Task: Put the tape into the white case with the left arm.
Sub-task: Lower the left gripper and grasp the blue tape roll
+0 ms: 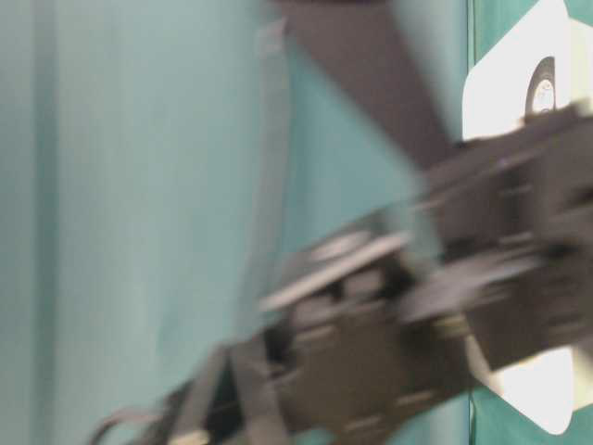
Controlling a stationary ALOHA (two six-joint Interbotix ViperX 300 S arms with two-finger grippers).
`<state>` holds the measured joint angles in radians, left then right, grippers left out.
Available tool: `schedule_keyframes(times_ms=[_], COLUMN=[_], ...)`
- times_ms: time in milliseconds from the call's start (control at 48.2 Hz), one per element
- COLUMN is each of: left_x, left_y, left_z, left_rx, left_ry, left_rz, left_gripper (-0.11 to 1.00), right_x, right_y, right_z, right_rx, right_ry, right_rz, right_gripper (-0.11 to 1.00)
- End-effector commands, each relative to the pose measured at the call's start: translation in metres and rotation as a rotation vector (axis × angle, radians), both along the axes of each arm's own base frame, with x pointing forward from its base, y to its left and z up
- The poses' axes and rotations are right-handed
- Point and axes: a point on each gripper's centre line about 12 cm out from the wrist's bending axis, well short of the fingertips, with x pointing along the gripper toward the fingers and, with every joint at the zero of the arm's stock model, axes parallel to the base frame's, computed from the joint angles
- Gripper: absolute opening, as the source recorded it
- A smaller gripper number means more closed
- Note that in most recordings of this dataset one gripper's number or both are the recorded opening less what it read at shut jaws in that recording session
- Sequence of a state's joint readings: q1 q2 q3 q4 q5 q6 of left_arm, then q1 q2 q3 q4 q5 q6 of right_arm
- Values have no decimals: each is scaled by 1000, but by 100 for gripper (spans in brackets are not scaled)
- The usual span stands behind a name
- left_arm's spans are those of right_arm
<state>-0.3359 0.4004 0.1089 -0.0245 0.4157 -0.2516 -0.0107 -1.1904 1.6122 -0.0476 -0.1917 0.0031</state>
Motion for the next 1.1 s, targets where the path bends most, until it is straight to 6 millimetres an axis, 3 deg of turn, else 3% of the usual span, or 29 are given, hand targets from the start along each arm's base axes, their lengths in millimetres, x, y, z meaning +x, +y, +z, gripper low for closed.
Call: schedule_keyframes(times_ms=[0, 352, 891, 1078], left_x=[-5, -26, -26, -25], left_y=[0, 15, 39, 70], left_z=[50, 76, 73, 73], left_rx=[-30, -21, 18, 56], left_ry=[-97, -77, -66, -71], left_rz=[-6, 5, 17, 36], left_gripper=[27, 27, 27, 27], right_x=[2, 2, 1, 1], right_y=[0, 0, 0, 0], right_z=[4, 4, 3, 3], right_rx=[-1, 0, -1, -1], right_ry=[-15, -14, -12, -12], right_rz=[0, -1, 0, 0], right_gripper=[-9, -9, -9, -9])
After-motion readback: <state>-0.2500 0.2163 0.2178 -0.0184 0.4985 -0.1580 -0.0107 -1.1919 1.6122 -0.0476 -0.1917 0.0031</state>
